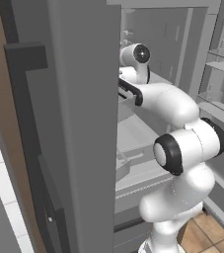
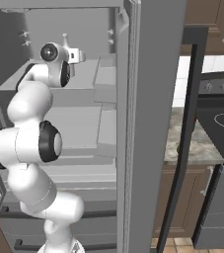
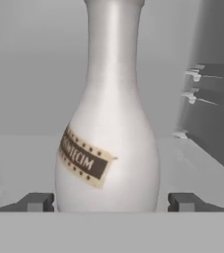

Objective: Place the liquor and beer on the top shelf of the fridge to keep them out of children's reach, and place the cucumber on lower shelves for easy access.

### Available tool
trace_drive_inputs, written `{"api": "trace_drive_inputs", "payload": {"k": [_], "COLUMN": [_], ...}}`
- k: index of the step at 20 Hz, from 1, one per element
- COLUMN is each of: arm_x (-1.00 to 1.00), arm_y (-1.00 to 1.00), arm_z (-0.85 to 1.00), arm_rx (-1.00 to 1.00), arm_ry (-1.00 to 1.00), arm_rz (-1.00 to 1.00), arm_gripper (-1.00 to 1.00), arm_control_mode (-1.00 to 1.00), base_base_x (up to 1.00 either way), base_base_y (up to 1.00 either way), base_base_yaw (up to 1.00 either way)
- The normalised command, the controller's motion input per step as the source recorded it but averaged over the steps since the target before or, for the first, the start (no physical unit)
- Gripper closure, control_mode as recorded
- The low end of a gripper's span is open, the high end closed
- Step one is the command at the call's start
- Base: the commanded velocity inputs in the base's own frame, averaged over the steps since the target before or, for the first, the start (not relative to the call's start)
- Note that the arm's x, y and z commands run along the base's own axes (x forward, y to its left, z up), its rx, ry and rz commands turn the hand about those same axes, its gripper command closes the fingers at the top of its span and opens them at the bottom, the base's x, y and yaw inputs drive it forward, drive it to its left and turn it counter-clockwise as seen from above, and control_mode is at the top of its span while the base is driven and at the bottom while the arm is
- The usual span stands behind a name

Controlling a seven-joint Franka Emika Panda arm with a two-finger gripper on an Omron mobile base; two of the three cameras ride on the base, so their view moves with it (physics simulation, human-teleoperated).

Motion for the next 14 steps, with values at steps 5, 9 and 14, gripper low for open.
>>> {"api": "trace_drive_inputs", "payload": {"k": [5,9,14], "arm_x": [-0.01,-0.26,-0.69], "arm_y": [0.0,0.0,-0.19], "arm_z": [-0.02,0.0,0.0], "arm_rx": [0.0,0.0,-0.01], "arm_ry": [0.0,0.0,0.05], "arm_rz": [0.0,0.0,0.0], "arm_gripper": [-1.0,-1.0,-1.0], "arm_control_mode": [-1.0,-1.0,-1.0], "base_base_x": [0.0,0.0,0.0], "base_base_y": [0.0,0.0,0.0], "base_base_yaw": [0.0,0.0,0.0]}}
